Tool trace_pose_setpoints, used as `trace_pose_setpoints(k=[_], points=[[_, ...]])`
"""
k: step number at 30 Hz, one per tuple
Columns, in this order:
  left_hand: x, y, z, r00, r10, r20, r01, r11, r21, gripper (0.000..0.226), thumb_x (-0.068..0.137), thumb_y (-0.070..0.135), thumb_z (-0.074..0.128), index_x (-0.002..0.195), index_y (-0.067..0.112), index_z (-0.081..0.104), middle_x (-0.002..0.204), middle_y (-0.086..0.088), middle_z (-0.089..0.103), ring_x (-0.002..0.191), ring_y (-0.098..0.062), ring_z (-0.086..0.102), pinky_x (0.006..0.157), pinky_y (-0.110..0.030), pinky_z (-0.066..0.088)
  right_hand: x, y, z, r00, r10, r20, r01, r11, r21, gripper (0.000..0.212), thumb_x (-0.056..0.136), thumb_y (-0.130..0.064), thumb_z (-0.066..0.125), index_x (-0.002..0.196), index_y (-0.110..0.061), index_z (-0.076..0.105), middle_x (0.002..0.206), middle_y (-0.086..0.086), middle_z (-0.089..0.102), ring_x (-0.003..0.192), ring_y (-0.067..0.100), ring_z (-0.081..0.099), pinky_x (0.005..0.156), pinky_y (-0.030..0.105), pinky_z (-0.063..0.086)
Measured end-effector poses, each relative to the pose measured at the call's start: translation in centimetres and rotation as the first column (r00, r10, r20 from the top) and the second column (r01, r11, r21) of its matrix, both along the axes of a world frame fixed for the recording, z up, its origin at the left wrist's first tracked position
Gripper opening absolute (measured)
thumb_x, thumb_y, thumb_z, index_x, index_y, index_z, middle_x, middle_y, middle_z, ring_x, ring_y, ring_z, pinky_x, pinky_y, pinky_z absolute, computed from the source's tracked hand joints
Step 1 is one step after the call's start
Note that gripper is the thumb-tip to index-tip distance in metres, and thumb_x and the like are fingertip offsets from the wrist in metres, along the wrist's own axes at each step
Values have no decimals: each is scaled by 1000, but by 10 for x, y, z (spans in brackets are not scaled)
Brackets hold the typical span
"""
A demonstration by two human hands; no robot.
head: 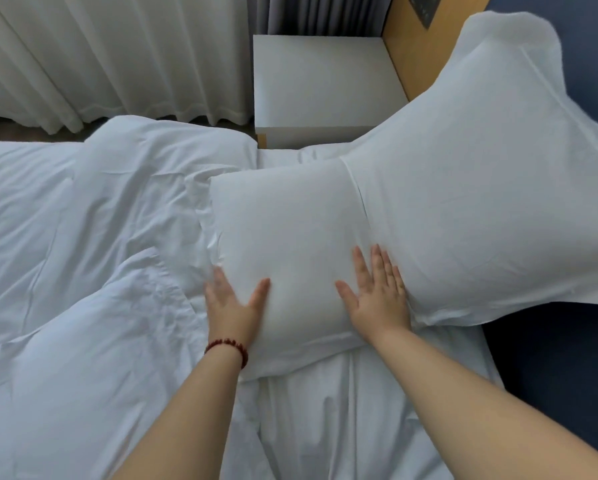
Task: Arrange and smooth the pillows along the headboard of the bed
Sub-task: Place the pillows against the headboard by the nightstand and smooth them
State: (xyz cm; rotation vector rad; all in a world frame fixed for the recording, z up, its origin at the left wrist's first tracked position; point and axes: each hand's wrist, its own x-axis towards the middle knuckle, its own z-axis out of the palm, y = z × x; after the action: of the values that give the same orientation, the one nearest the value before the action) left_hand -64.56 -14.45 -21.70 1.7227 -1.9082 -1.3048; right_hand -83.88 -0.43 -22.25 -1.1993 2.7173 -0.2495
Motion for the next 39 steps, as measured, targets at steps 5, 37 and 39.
trace_pose_setpoints(k=[5,37,39], points=[[17,47,-5,946,301,119,-317,937,147,113,66,77,66,145,3,34,146,-19,38,137,-35,35,115,-47,30,55,40,-30,945,-256,205,316,878,-360,81,88,-62,42,153,-15,31,161,18,18,148,31,16,120,39,15],[-15,62,24,764,-372,528,591,731,-340,77,93,72,27,153,43,-11,161,-2,-29,145,-29,-32,115,-49,-20,38,53,-6,189,-91,978,979,-64,-195,76,70,-31,88,133,-12,51,128,-3,63,113,15,63,104,36,48],[-24,59,6,655,-416,630,675,697,-241,82,90,77,20,151,43,-21,157,-2,-38,141,-31,-38,114,-55,-22,22,63,-1,224,-72,972,971,-67,-229,63,66,-27,91,120,-12,62,115,-3,71,102,14,69,90,31,56]])
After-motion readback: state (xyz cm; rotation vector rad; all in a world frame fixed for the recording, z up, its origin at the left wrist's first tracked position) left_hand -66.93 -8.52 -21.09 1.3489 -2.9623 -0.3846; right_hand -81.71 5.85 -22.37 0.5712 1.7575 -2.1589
